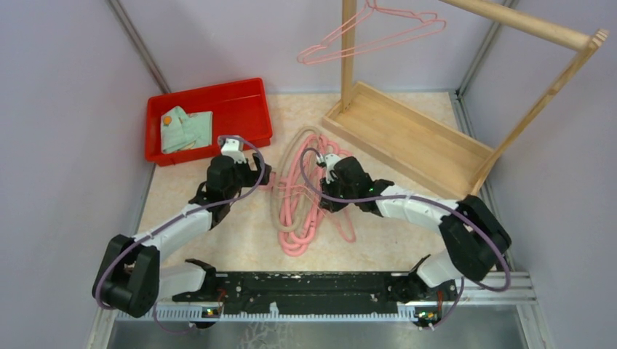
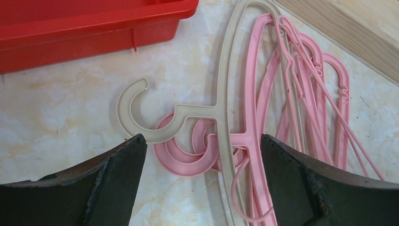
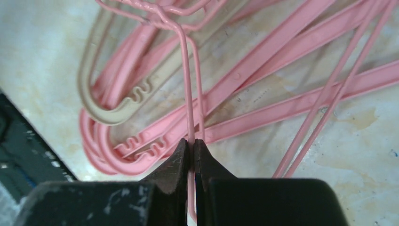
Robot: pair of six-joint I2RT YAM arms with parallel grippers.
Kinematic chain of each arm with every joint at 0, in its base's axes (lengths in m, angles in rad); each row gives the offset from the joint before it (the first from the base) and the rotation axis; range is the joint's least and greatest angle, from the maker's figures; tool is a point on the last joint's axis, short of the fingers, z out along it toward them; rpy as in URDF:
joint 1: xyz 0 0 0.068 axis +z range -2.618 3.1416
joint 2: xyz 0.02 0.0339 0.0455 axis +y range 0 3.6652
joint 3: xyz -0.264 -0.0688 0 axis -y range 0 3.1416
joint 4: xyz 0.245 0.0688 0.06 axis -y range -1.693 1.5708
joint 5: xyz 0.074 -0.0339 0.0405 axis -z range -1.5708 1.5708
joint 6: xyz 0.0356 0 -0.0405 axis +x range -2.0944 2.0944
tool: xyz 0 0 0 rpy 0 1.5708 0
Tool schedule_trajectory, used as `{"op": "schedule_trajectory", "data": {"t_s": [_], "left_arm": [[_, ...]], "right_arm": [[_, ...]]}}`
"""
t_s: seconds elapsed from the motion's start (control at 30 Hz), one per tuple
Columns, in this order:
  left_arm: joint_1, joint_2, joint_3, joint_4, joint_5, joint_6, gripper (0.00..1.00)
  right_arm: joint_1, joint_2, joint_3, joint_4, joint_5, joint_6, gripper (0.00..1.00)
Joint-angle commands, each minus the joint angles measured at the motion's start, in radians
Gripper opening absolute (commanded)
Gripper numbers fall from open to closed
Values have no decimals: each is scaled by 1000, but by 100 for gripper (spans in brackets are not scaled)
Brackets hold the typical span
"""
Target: Organize the hangers
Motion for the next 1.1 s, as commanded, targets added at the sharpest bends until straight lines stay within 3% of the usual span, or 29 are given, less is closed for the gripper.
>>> {"op": "schedule_trajectory", "data": {"t_s": [0.0,0.1,0.17,0.37,0.53,0.8,1.07], "left_arm": [[1,-33,10,-12,-17,4,96],[0,-39,10,-12,-11,1,95],[0,-42,13,-15,-9,-1,95],[0,-55,18,-33,-16,3,95],[0,-68,16,-38,-19,3,95],[0,-107,5,-48,-22,2,95],[0,-95,18,-48,-3,-2,95]], "right_arm": [[6,-160,91,-38,-47,12,5],[5,-185,91,-48,-62,18,9],[5,-183,83,-46,-66,31,0],[6,-253,25,28,-66,96,0],[4,-325,55,-8,-58,124,0],[-21,-579,90,-147,278,166,0],[-84,-748,122,-273,464,192,0]]}}
